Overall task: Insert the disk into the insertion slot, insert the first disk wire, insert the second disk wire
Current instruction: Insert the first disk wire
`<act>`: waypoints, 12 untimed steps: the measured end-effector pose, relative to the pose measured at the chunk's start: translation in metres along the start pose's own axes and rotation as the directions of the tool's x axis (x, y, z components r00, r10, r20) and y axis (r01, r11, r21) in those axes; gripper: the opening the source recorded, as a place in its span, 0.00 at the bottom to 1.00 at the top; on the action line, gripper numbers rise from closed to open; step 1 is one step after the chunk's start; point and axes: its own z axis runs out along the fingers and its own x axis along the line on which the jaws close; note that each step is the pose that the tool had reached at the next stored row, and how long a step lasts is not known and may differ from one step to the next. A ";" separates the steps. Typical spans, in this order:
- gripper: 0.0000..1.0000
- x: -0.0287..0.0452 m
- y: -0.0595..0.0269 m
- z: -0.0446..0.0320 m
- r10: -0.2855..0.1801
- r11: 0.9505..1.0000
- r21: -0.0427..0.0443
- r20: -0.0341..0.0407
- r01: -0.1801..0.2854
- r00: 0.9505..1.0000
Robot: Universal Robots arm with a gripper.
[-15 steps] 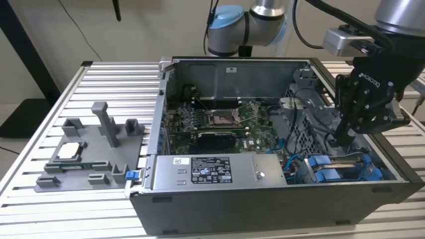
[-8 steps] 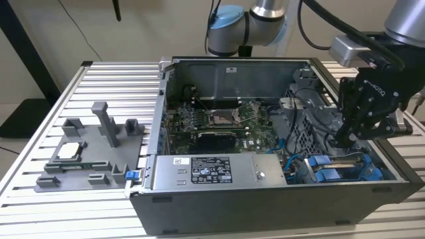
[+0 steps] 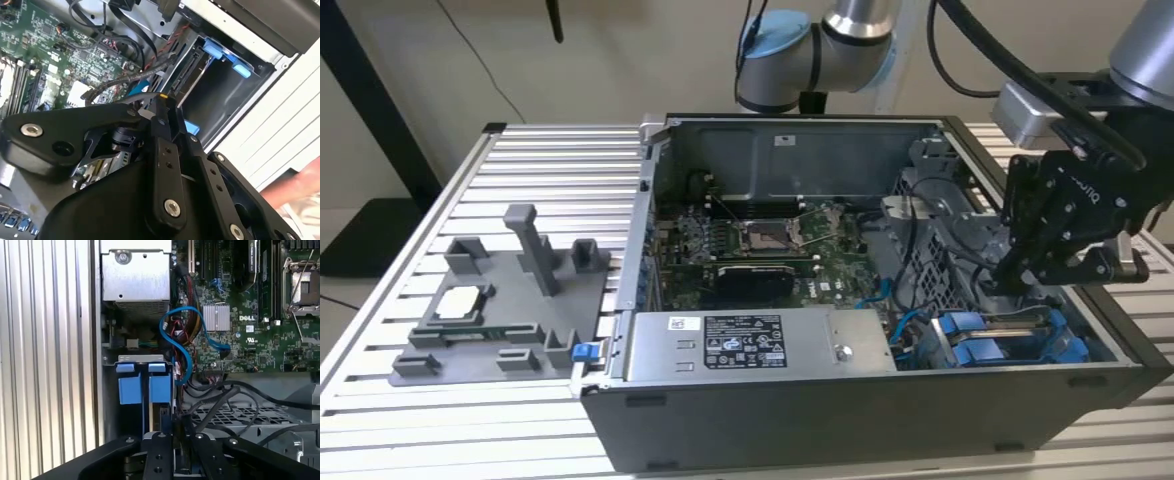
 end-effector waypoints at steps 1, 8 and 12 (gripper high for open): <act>0.00 0.0005 -0.0007 0.0001 0.000 1.000 0.000 0.000 0.000 1.000; 0.00 0.0045 -0.0014 0.0010 -0.011 1.000 0.005 0.000 0.011 1.000; 0.00 0.0051 -0.0014 0.0013 -0.035 0.999 0.006 -0.007 0.035 0.999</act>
